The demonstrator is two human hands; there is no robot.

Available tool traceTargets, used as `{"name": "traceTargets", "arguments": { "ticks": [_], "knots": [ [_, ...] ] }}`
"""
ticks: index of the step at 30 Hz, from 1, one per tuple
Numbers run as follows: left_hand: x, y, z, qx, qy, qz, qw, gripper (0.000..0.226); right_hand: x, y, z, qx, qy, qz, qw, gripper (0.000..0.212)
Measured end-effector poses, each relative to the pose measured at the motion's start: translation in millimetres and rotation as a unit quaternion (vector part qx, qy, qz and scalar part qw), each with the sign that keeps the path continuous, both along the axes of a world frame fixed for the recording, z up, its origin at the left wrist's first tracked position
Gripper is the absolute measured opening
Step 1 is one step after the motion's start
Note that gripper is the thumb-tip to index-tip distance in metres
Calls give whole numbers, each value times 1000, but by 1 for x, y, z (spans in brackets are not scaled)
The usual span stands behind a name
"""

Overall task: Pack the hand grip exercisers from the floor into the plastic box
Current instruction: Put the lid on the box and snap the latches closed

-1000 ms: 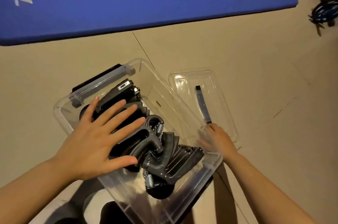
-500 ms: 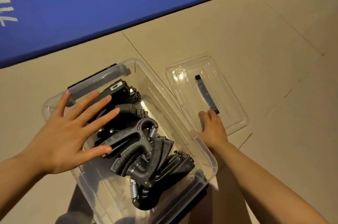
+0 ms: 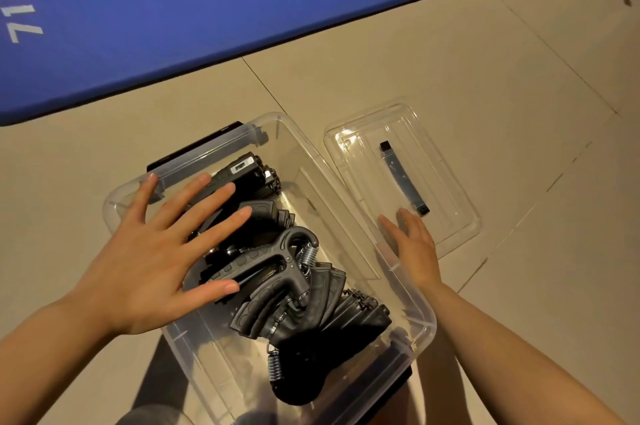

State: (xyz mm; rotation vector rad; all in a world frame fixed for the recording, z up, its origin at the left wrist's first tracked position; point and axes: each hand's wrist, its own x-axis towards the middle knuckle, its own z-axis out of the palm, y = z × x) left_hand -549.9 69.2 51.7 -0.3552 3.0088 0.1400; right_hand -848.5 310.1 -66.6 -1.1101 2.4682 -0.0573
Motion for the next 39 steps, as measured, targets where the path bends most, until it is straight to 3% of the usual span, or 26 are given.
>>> {"name": "traceTargets", "arguments": {
  "ticks": [4,6,12,19,23,26,29,33,35,39],
  "knots": [
    [1,2,-3,-5,24,1,1000,71,-3,1,3,-33,30,33,998,27],
    [2,1,-2,-5,27,-1,1000,69,-7,3,17,-80,53,-22,995,17],
    [4,6,5,-32,30,1,999,67,-30,11,105,-202,105,-131,965,27],
    [1,27,90,-85,120,11,989,63,-19,51,222,-250,258,14,933,31],
    [-4,41,164,-144,116,3,983,69,15,74,277,-331,285,106,893,29],
    [-2,58,204,-99,154,84,980,79,43,83,321,-415,289,108,856,30],
    [-3,70,227,70,237,216,944,86,70,88,357,-502,230,87,829,33],
    [5,73,227,259,374,338,824,99,111,80,375,-568,-7,16,823,27],
    [20,67,219,314,409,373,772,105,131,70,374,-578,-95,-17,810,25],
    [63,50,192,352,404,464,705,111,148,44,351,-552,-292,-127,771,20]
  ]
}}
